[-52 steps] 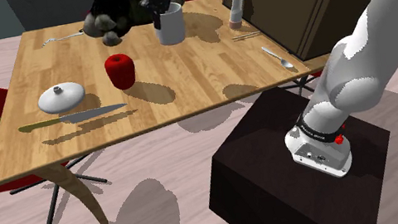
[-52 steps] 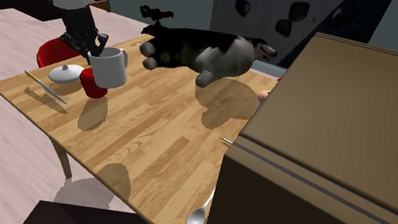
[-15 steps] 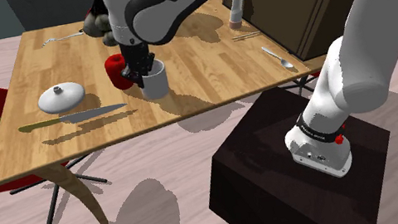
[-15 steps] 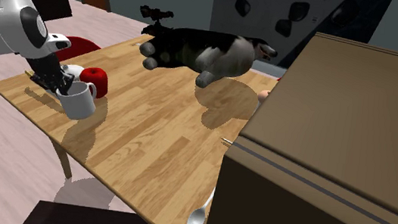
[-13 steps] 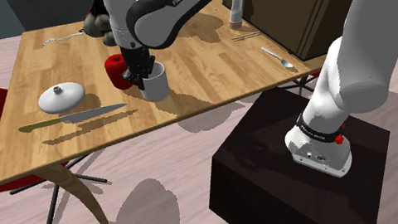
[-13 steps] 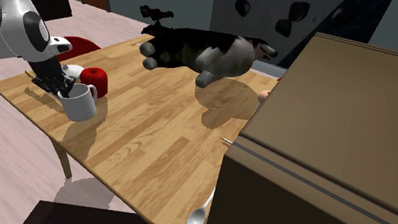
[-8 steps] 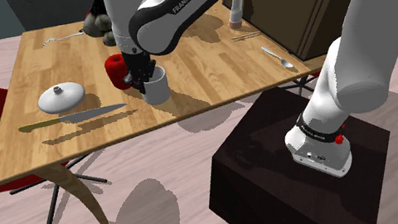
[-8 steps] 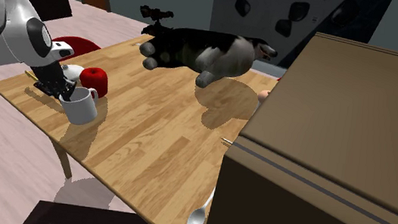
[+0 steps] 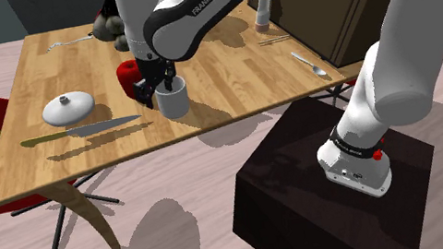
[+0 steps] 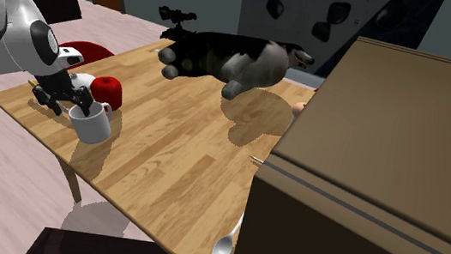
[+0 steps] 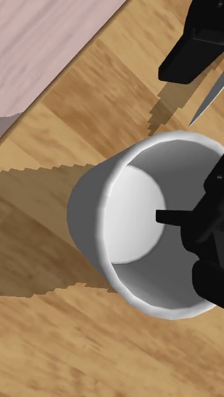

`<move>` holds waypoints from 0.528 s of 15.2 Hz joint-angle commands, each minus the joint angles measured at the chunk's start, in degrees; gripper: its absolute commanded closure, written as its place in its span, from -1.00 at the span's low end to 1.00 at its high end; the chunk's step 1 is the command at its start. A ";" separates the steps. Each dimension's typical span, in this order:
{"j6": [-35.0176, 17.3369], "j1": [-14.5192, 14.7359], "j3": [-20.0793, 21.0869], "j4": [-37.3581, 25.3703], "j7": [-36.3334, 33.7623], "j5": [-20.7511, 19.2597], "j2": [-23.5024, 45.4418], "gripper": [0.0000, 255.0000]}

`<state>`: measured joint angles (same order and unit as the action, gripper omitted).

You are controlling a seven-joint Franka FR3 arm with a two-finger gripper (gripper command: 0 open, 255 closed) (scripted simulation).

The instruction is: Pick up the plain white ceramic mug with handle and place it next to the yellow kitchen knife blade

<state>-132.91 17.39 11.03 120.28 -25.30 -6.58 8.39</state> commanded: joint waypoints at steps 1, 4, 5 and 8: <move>0.00 0.00 0.00 0.00 0.00 0.00 0.00 -1.00; 3.41 -0.03 0.22 -1.16 0.56 0.85 -2.31 -1.00; 5.14 -0.04 0.31 -1.87 0.81 1.23 -3.37 -1.00; 6.51 -0.02 0.35 -2.47 1.00 1.51 -4.17 -1.00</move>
<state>-126.88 17.40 11.39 118.04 -24.41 -5.17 4.42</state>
